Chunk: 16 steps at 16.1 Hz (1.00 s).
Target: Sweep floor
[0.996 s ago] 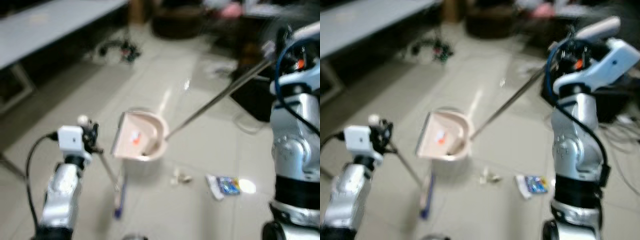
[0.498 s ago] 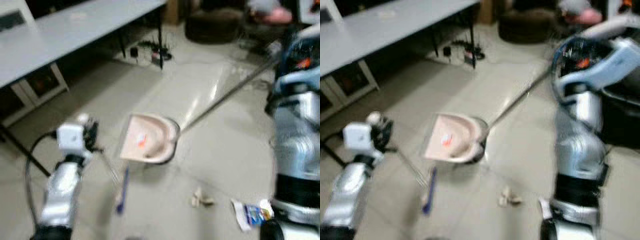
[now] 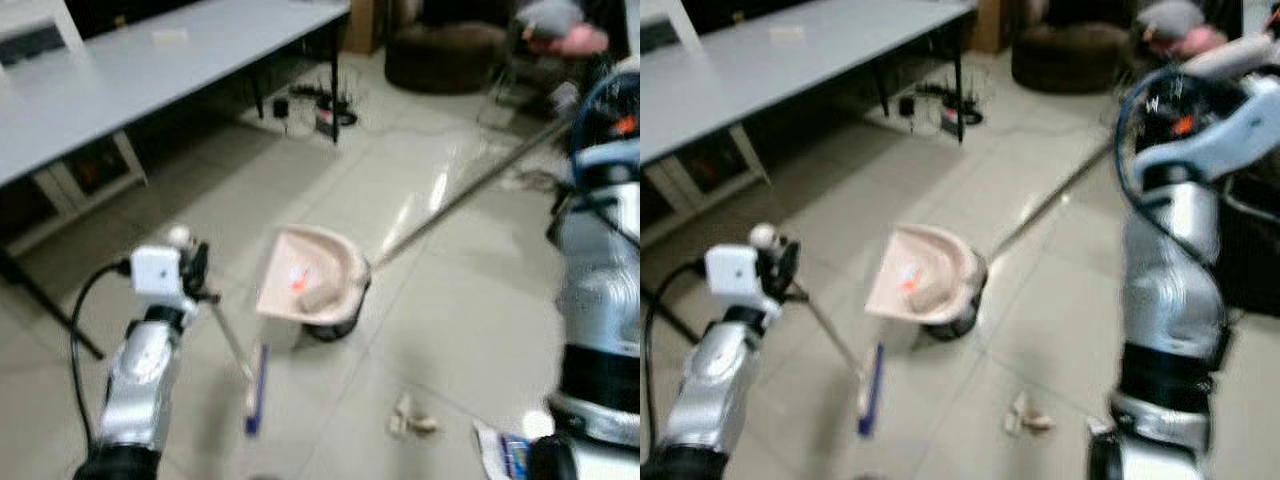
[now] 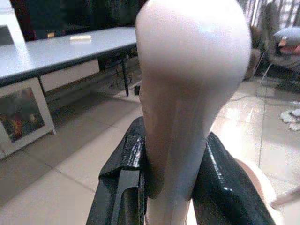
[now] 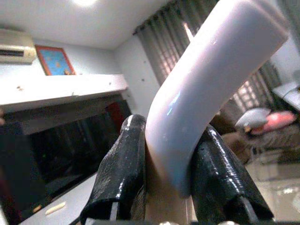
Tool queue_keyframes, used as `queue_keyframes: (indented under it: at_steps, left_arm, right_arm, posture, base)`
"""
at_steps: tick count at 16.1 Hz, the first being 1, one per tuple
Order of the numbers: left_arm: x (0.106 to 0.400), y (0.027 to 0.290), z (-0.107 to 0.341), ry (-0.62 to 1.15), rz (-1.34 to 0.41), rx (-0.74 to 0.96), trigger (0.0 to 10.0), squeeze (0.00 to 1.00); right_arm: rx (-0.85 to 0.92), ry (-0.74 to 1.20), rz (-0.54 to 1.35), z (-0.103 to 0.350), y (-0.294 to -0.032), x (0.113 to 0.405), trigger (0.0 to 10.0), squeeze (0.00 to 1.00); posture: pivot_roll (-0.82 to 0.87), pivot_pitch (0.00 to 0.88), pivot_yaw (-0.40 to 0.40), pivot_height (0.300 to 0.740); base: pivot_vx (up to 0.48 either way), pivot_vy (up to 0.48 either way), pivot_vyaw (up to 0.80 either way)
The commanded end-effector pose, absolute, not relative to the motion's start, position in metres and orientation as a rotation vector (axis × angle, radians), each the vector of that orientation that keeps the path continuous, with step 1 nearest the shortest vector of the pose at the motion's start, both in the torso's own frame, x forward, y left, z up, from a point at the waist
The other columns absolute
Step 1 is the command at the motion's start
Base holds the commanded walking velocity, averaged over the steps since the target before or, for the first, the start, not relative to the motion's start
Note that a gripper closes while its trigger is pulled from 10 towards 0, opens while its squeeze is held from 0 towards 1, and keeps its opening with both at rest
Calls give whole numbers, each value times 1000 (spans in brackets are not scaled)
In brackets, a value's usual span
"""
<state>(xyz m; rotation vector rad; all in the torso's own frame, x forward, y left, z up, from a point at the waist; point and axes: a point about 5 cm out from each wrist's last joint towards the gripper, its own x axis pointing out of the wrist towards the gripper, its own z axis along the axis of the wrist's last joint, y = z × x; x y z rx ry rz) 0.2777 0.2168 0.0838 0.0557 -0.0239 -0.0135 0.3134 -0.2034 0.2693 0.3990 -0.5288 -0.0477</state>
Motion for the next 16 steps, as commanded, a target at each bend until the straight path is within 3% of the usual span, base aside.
queue_keyframes:
  at_steps: [1, 14, 16]
  left_arm:
    - [276, 216, 89, -60, -2, 64, 10000, 0]
    - [262, 225, 85, -51, 60, 68, 10000, 0]
    - [260, 229, 86, -45, 60, 80, 10000, 0]
  right_arm:
    - [420, -578, -35, 281, -206, 308, 10000, 0]
    - [474, -544, -57, 266, -210, 310, 10000, 0]
    - [483, -541, -72, 262, -212, 307, 10000, 0]
  posture:
    - [-3, 18, 61, 740]
    - [20, 40, 36, 740]
    - [22, 42, 40, 740]
  base:
    - [368, 0, -650]
    - [369, 0, -50]
    - [371, 0, -800]
